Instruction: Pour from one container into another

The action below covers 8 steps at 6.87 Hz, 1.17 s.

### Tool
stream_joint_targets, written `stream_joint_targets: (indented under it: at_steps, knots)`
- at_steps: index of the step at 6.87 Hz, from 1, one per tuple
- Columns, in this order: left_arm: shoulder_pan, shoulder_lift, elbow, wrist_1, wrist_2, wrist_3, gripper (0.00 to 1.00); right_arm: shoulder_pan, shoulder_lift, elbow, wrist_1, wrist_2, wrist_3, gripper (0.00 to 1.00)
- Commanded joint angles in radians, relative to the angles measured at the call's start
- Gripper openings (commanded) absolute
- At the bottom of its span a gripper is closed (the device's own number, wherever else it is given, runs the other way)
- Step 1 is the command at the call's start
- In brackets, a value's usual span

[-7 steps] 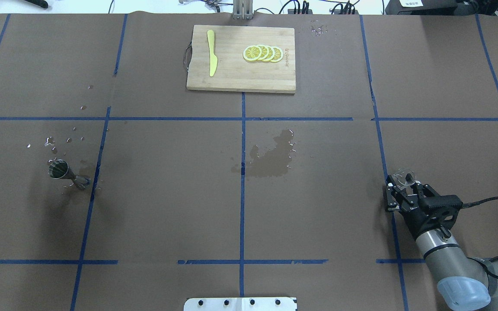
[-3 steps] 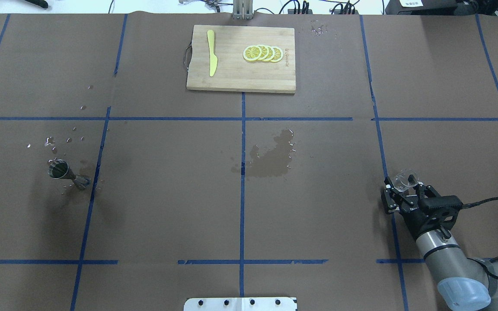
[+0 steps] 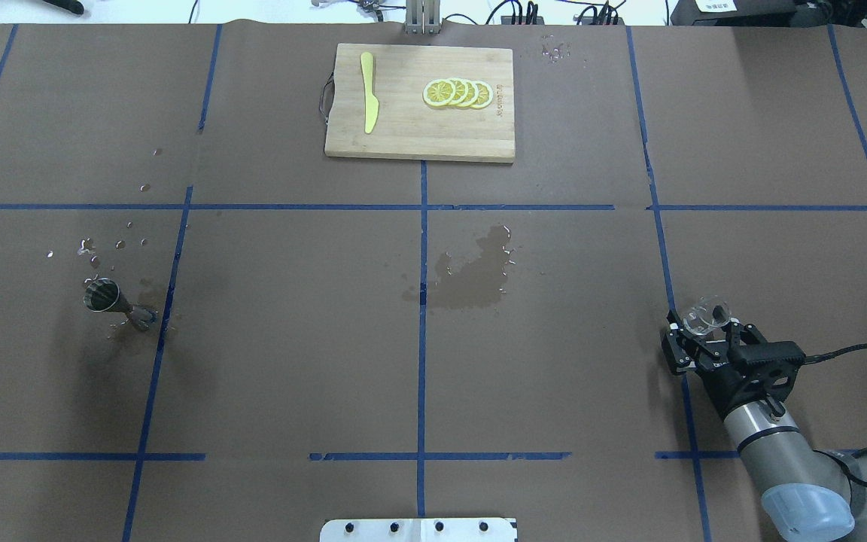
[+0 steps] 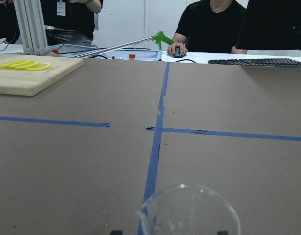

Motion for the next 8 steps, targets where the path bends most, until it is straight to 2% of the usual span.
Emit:
stream_joint_targets:
  at_steps: [1, 2, 3, 4, 5, 8]
  knots:
    - [0.0, 0.001, -0.002, 0.0, 0.001, 0.001, 1.0, 0.0, 0.0, 0.0, 0.0, 0.001, -0.002, 0.76]
    - [0.0, 0.001, -0.002, 0.0, 0.001, 0.001, 1.0, 0.0, 0.0, 0.0, 0.0, 0.0, -0.002, 0.77]
    - [0.0, 0.001, -0.002, 0.0, 0.001, 0.001, 1.0, 0.0, 0.0, 0.002, 0.0, 0.001, 0.0, 0.84]
    - [0.0, 0.001, -0.003, 0.0, 0.001, 0.001, 1.0, 0.0, 0.0, 0.0, 0.0, 0.001, 0.0, 0.85]
    - [0.0, 0.001, -0.003, 0.0, 0.001, 0.0, 1.0, -0.002, 0.002, 0.002, 0.0, 0.001, 0.0, 0.92]
    - [0.0, 0.001, -0.005, -0.003, 0.001, 0.0, 1.0, -0.003, 0.005, 0.002, 0.0, 0.001, 0.0, 0.92]
